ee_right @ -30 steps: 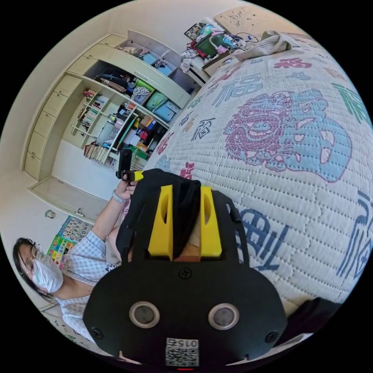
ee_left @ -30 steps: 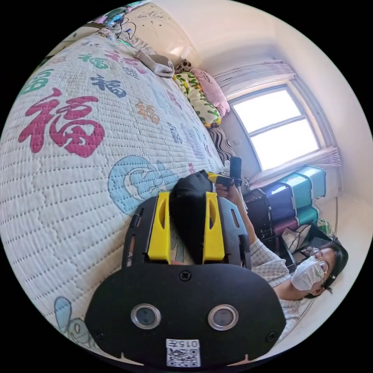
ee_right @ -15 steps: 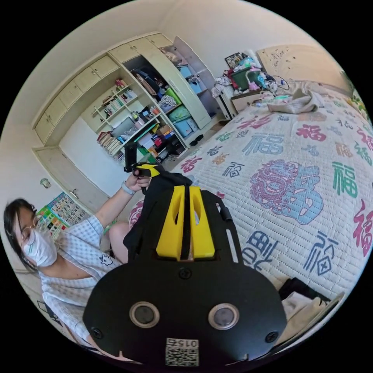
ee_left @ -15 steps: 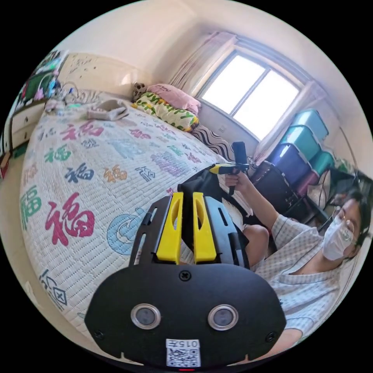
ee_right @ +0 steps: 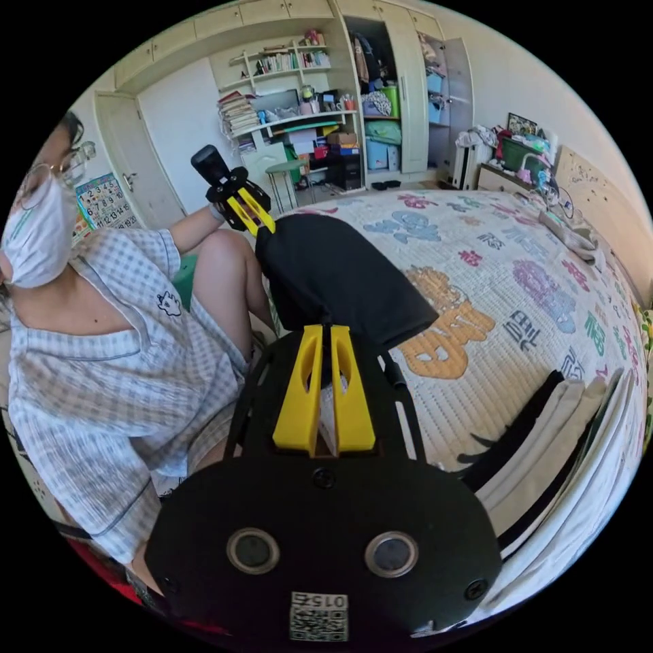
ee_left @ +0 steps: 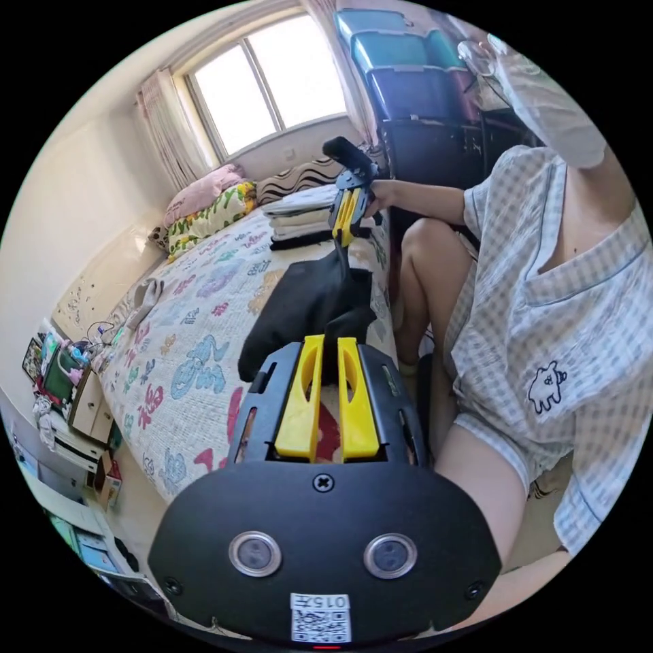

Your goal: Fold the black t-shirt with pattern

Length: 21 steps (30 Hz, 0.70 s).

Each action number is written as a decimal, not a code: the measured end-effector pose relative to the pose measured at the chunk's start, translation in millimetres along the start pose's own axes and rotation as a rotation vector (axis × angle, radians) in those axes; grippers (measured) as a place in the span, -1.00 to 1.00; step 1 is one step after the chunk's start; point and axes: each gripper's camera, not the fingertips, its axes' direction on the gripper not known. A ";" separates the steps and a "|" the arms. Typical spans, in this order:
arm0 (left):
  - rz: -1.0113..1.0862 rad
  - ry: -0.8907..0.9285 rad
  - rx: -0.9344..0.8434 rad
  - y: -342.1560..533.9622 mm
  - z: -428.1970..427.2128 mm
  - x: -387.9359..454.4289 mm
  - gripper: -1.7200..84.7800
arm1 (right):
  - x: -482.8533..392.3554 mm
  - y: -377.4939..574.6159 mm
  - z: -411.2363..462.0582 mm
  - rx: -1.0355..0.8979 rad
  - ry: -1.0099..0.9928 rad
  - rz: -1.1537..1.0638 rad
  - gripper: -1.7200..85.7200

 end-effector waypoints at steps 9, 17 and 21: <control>-0.080 -0.130 0.006 22.5 27.7 54.3 -0.93 | -48.7 36.1 82.7 -0.001 0.161 0.046 -0.82; -0.199 -0.117 0.098 40.1 44.1 59.8 -0.93 | -121.9 57.9 216.8 0.072 0.375 0.153 -0.62; -0.218 -0.132 0.106 47.0 51.7 69.3 -0.93 | -149.4 66.9 269.9 0.169 0.484 0.193 -0.61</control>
